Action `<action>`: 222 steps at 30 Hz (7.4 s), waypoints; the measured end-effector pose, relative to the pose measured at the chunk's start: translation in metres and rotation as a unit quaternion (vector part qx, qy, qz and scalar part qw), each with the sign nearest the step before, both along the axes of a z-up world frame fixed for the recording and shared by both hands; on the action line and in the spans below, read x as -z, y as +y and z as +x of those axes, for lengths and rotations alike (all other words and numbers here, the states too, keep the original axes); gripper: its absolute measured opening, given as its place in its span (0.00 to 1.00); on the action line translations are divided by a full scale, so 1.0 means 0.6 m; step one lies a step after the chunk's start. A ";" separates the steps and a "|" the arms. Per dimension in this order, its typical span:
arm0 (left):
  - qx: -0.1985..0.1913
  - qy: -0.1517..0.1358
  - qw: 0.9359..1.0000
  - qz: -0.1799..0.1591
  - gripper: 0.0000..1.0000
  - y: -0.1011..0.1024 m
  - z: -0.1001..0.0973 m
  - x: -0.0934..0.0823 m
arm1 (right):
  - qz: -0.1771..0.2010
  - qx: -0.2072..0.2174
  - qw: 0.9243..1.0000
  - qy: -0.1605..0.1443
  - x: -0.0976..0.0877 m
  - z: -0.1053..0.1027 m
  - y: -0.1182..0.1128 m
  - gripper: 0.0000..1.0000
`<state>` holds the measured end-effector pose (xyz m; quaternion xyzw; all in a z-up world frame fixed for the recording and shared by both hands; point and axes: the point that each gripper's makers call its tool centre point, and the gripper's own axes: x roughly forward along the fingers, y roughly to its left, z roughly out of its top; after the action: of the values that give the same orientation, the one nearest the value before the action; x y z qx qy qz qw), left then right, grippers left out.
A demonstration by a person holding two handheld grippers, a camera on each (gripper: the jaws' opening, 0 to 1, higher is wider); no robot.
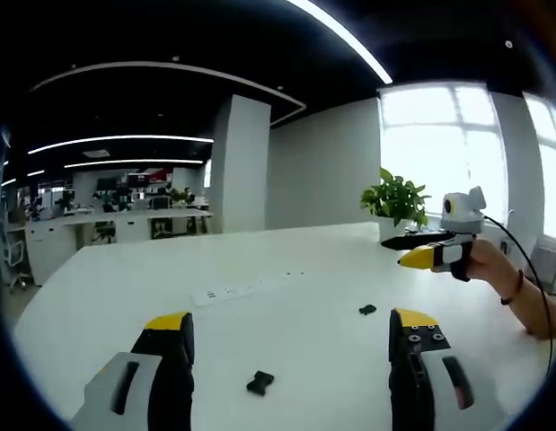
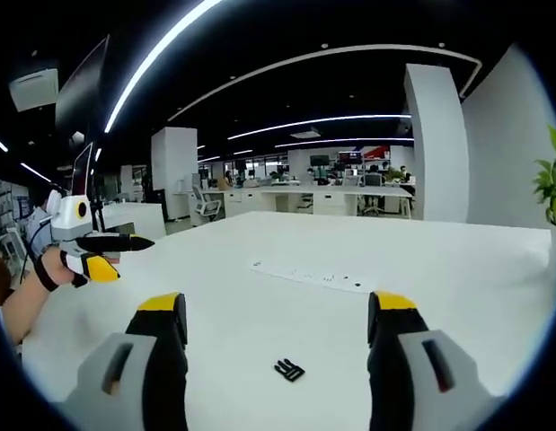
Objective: Snap the two parts of the plastic buckle together until the buckle closes and remains connected.
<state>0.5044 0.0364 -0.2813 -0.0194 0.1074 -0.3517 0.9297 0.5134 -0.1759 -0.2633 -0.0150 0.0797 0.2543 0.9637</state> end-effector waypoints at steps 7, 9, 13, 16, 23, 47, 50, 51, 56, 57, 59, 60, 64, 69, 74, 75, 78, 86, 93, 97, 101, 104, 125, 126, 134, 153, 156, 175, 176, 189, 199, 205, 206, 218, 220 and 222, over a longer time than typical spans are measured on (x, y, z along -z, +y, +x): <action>0.005 0.000 1.000 0.004 0.91 -0.001 -0.005 0.001 | 0.001 -0.002 1.000 -0.003 0.002 -0.001 -0.003 0.83; 0.006 -0.002 1.000 0.002 0.91 -0.003 -0.007 0.000 | 0.006 -0.001 1.000 -0.004 0.002 -0.002 -0.004 0.83; 0.006 -0.002 1.000 0.003 0.91 0.000 -0.008 0.002 | 0.008 -0.001 1.000 -0.006 0.002 -0.001 -0.005 0.82; 0.006 0.002 1.000 0.004 0.90 0.004 -0.009 0.007 | 0.004 -0.009 1.000 -0.003 0.008 -0.002 0.000 0.81; -0.001 -0.005 1.000 -0.009 0.88 0.015 -0.007 0.008 | 0.005 -0.016 1.000 -0.006 0.010 -0.003 0.002 0.79; 0.009 -0.010 1.000 0.002 0.90 0.020 -0.012 0.032 | -0.005 -0.012 1.000 0.006 0.041 -0.009 -0.008 0.78; 0.012 -0.010 1.000 0.005 0.90 0.017 -0.017 0.032 | -0.016 -0.009 1.000 0.013 0.046 -0.008 -0.010 0.78; 0.012 -0.011 1.000 0.006 0.90 0.017 -0.018 0.032 | -0.016 -0.010 1.000 0.012 0.045 -0.008 -0.011 0.78; 0.014 -0.007 1.000 0.014 0.90 0.017 -0.016 0.036 | -0.017 -0.018 1.000 0.017 0.050 -0.014 0.000 0.78; 0.013 -0.007 1.000 0.015 0.90 0.017 -0.017 0.038 | -0.020 -0.018 0.999 0.018 0.051 -0.015 0.001 0.78; 0.013 -0.005 1.000 0.013 0.89 0.017 -0.018 0.038 | -0.023 -0.019 0.999 0.018 0.051 -0.015 -0.002 0.78; 0.014 -0.004 1.000 0.011 0.89 0.017 -0.019 0.039 | -0.020 -0.018 0.999 0.018 0.051 -0.015 -0.003 0.78; 0.013 0.002 1.000 0.022 0.89 0.017 -0.021 0.055 | -0.023 -0.019 0.999 0.018 0.052 -0.018 -0.002 0.78; 0.015 0.006 1.000 0.020 0.89 0.017 -0.019 0.054 | -0.025 -0.021 0.999 0.023 0.060 -0.015 -0.003 0.78; 0.014 0.007 0.999 0.032 0.89 0.018 -0.018 0.062 | -0.024 -0.019 0.999 0.025 0.067 -0.016 -0.005 0.77; 0.012 0.008 0.999 0.038 0.89 0.020 -0.018 0.064 | -0.024 -0.018 0.999 0.026 0.067 -0.014 -0.006 0.77; 0.011 0.009 0.999 0.040 0.89 0.021 -0.018 0.066 | -0.025 -0.019 0.999 0.027 0.068 -0.012 -0.007 0.77; 0.012 0.020 0.999 0.037 0.89 0.022 -0.013 0.073 | -0.031 -0.021 0.999 0.038 0.082 -0.009 -0.006 0.77; 0.005 0.035 0.999 0.034 0.89 0.028 -0.002 0.090 | -0.046 -0.025 0.998 0.047 0.091 -0.009 -0.005 0.76; 0.006 0.037 0.999 0.036 0.88 0.030 -0.005 0.092 | -0.047 -0.027 0.997 0.048 0.094 -0.010 -0.003 0.76; 0.006 0.039 0.999 0.036 0.88 0.032 0.000 0.092 | -0.047 -0.026 0.997 0.051 0.100 -0.009 -0.006 0.76; 0.006 0.041 0.998 0.039 0.88 0.034 0.004 0.094 | -0.047 -0.024 0.997 0.053 0.101 -0.009 -0.008 0.76; 0.001 0.054 0.998 0.042 0.87 0.038 -0.015 0.115 | -0.062 -0.022 0.995 0.073 0.136 -0.004 -0.020 0.74; 0.002 0.055 0.998 0.040 0.87 0.037 -0.016 0.115 | -0.061 -0.021 0.995 0.074 0.137 -0.004 -0.021 0.74; 0.003 0.062 0.997 0.048 0.87 0.041 -0.010 0.124 | -0.065 -0.025 0.994 0.080 0.143 -0.005 -0.018 0.74; 0.002 0.064 0.996 0.068 0.86 0.038 -0.008 0.139 | -0.084 -0.027 0.992 0.088 0.156 -0.006 -0.019 0.74; 0.004 0.064 0.995 0.076 0.86 0.038 -0.009 0.143 | -0.086 -0.030 0.992 0.089 0.158 -0.006 -0.017 0.74; 0.008 0.073 0.993 0.096 0.86 0.032 -0.017 0.160 | -0.099 -0.030 0.990 0.098 0.171 -0.008 -0.020 0.74; 0.009 0.074 0.992 0.098 0.86 0.032 -0.017 0.162 | -0.100 -0.031 0.990 0.099 0.172 -0.008 -0.020 0.74; 0.013 0.083 0.991 0.108 0.84 0.029 -0.022 0.170 | -0.110 -0.034 0.988 0.106 0.182 -0.013 -0.020 0.74; 0.014 0.083 0.990 0.109 0.84 0.031 -0.018 0.170 | -0.098 -0.039 0.989 0.105 0.183 -0.021 -0.013 0.74; 0.013 0.084 0.990 0.109 0.83 0.034 -0.016 0.169 | -0.098 -0.040 0.989 0.105 0.183 -0.026 -0.011 0.74; 0.013 0.083 0.990 0.109 0.83 0.035 -0.016 0.169 | -0.098 -0.040 0.989 0.105 0.183 -0.025 -0.012 0.74; 0.014 0.083 0.990 0.109 0.83 0.036 -0.010 0.168 | -0.096 -0.042 0.989 0.103 0.185 -0.030 -0.008 0.74; 0.014 0.083 0.990 0.109 0.83 0.037 -0.009 0.168 | -0.095 -0.043 0.989 0.101 0.184 -0.029 -0.008 0.74; 0.016 0.083 0.990 0.109 0.83 0.037 -0.009 0.168 | -0.094 -0.044 0.990 0.100 0.184 -0.029 -0.008 0.74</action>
<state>0.4989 0.0585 -0.3820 0.0547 0.2220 -0.3496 0.9086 0.4959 -0.1805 -0.3735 -0.0840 0.1985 0.2880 0.9331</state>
